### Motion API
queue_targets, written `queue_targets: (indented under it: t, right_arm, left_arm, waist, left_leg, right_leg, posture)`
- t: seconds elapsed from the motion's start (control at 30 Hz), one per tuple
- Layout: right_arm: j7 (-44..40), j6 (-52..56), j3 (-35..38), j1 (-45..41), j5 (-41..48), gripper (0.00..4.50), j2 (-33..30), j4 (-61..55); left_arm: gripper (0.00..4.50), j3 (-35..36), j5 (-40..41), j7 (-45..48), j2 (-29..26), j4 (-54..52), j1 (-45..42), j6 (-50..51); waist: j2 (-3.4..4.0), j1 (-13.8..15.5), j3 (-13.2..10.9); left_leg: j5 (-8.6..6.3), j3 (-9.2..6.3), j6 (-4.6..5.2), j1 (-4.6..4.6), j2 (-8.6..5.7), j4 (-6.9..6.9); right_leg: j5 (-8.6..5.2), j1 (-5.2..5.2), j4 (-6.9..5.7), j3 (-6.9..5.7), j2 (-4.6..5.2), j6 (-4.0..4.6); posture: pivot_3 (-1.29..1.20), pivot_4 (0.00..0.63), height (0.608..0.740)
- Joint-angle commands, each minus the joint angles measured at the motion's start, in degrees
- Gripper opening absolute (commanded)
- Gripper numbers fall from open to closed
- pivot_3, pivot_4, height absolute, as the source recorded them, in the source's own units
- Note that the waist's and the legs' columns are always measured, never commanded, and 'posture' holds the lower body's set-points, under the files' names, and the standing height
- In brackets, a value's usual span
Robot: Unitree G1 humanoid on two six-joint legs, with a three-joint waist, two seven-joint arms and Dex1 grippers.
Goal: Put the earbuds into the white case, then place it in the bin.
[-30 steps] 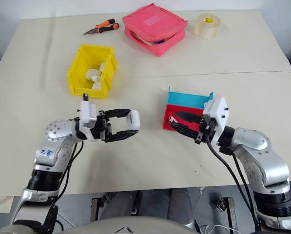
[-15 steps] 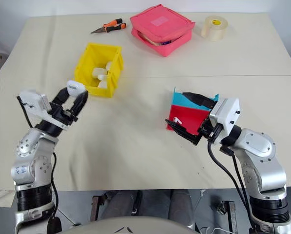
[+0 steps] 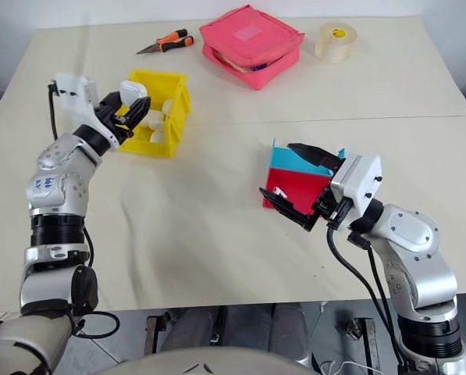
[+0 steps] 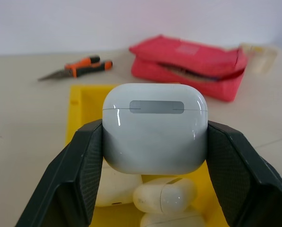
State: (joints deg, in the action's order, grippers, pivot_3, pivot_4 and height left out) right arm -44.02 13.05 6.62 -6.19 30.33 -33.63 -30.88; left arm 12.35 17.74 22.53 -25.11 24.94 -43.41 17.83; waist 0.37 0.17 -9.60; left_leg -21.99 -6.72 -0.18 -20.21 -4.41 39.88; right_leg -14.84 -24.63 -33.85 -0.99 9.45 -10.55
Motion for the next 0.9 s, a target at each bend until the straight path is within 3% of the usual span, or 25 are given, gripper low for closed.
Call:
queue_targets:
  t: [0.03, 0.13, 0.17, 0.4, 0.53, 0.63, 0.9]
  right_arm:
    - [1.26, 0.09, 0.08, 0.42, 0.18, 4.50, 0.33, -2.93]
    - [1.76, 0.17, 0.05, 0.78, 0.17, 4.50, 0.34, -3.17]
    - [1.75, 0.12, 0.11, 0.87, 0.20, 4.50, 0.32, -3.04]
    - [-0.95, -0.07, 0.58, 1.03, 0.82, 4.50, -1.07, -1.06]
    - [-6.97, 1.10, 1.85, 1.68, 2.75, 4.50, -4.61, 2.23]
    - [-9.70, 1.69, 2.86, 1.10, 4.56, 4.50, -5.60, 6.61]
    - [-13.16, -2.35, 3.61, -1.94, 1.42, 4.50, -6.44, 13.71]
  left_arm:
    - [3.54, 0.29, -0.58, 1.14, -0.40, 1.40, -2.53, -2.86]
    - [4.40, 0.06, -0.65, 2.43, -0.64, 1.37, -2.58, -3.92]
    - [4.46, 0.01, 0.08, 3.90, -0.76, 0.21, -1.97, -3.64]
    - [4.46, -1.15, 0.02, 12.73, -5.03, -10.23, 4.99, -6.31]
    - [4.46, -1.15, 0.76, 25.28, -14.79, -20.13, 16.13, -7.48]
    - [4.46, 0.89, 4.70, 31.46, -18.32, -27.06, 25.17, -7.23]
    - [4.46, 3.61, 5.23, 31.22, -16.65, -36.42, 39.31, -11.72]
  waist:
    - [-0.01, -0.26, -0.01]
    - [-0.01, -0.27, -0.01]
    - [-0.01, -0.26, -0.01]
    - [-0.01, -0.34, -0.01]
    - [-0.01, -0.78, -0.01]
    - [0.00, -0.86, -0.01]
    - [0.01, 0.20, -0.02]
  left_leg:
    - [0.00, -0.01, 0.00, 0.00, 0.01, 0.00]
    - [0.00, -0.01, 0.00, 0.00, 0.00, 0.00]
    - [0.00, -0.02, 0.00, 0.00, 0.00, 0.00]
    - [0.00, -0.02, 0.00, 0.00, 0.02, 0.00]
    - [0.00, 0.04, 0.00, 0.01, 0.05, -0.04]
    - [0.00, 0.09, 0.00, 0.09, 0.09, -0.18]
    - [-0.03, 0.02, 0.01, 0.03, 0.09, -0.01]
  right_leg:
    - [0.00, -0.01, 0.01, 0.00, 0.00, 0.00]
    - [0.00, -0.02, 0.00, 0.00, 0.00, 0.00]
    - [0.00, -0.02, 0.00, 0.00, 0.00, 0.00]
    - [0.00, -0.04, -0.01, 0.01, 0.00, 0.00]
    - [0.00, -0.08, -0.01, 0.08, 0.00, 0.00]
    - [-0.02, -0.08, 0.00, 0.09, 0.01, 0.04]
    - [-0.01, 0.01, 0.03, 0.05, 0.04, 0.05]
  posture:
    - [0.00, 0.150, 0.740]
    - [0.00, 0.150, 0.740]
    - [0.00, 0.150, 0.740]
    - [0.00, 0.150, 0.740]
    - [0.00, 0.150, 0.740]
    - [0.00, 0.150, 0.740]
    - [0.00, 0.150, 0.740]
